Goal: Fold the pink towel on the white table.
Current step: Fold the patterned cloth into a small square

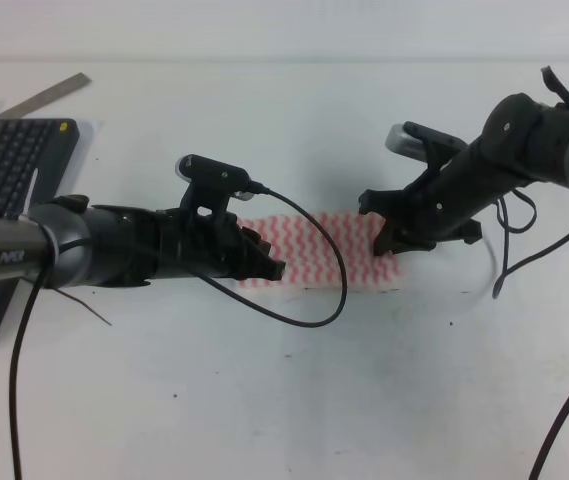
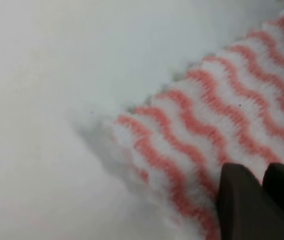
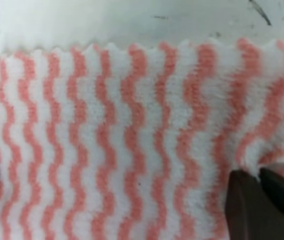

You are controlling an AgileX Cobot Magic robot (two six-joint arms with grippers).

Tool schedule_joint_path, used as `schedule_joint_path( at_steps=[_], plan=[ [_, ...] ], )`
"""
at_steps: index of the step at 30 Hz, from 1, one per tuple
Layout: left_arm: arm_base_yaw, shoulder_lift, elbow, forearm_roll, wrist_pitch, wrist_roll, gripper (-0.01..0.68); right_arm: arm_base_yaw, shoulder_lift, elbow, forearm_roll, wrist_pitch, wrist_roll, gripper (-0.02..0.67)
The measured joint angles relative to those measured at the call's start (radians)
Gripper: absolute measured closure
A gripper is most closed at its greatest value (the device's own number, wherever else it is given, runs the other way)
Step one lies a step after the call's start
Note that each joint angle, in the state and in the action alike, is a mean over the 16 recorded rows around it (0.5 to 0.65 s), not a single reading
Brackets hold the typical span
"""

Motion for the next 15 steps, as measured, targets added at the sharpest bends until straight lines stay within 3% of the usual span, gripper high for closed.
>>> schedule_joint_path(
  at_steps=[15],
  plan=[
    [0.000,0.001,-0.001,0.000,-0.002,0.001,0.586,0.004,-0.054,-0.053,0.028,0.020,-0.035,0.662]
  ],
)
